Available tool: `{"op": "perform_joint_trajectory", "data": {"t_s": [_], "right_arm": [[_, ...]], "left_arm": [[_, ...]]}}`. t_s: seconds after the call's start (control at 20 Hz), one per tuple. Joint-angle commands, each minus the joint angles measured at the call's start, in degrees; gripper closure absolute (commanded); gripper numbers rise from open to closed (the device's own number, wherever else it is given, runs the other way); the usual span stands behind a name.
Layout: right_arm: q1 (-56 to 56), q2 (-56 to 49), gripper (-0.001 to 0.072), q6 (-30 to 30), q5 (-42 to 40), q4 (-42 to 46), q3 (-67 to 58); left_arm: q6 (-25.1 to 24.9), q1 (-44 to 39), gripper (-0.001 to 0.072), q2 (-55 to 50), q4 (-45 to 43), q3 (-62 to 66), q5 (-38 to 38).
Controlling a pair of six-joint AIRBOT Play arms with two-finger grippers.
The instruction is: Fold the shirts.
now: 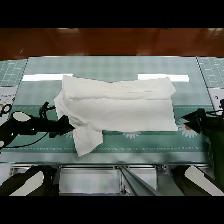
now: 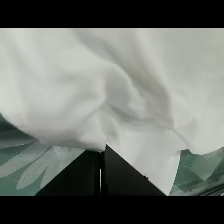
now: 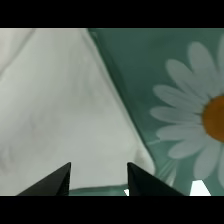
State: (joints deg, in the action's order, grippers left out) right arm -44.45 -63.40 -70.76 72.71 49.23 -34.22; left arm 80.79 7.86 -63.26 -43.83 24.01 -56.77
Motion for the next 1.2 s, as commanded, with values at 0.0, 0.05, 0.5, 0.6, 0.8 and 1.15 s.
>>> {"op": "perform_joint_trajectory", "data": {"t_s": [0.0,0.05,0.5,0.6,0.8,1.15], "right_arm": [[0.52,-0.57,0.0298,-5.16,2.16,10.58,0.07],[1.51,-1.27,0.0298,-5.14,2.75,10.84,0.07],[3.69,-11.32,0.0297,-1.60,1.07,4.96,0.00],[5.77,-13.16,0.0297,-1.60,-0.63,4.20,0.00],[9.35,-14.43,0.0312,-0.37,-5.90,-2.69,-0.07],[11.63,-14.36,0.0691,6.14,-2.08,-2.05,-1.81]], "left_arm": [[-0.22,-0.37,0.0686,0.13,0.57,0.28,-0.35],[-0.22,-0.37,0.0686,0.13,0.57,0.28,-0.37],[-0.20,-0.37,0.0686,0.13,0.57,0.28,-0.44],[-0.17,-0.37,0.0686,0.13,0.57,0.28,-0.44],[-0.20,-0.37,0.0686,0.13,0.59,0.28,-0.31],[-2.34,3.26,0.0686,0.13,0.55,3.96,-1.86]]}}
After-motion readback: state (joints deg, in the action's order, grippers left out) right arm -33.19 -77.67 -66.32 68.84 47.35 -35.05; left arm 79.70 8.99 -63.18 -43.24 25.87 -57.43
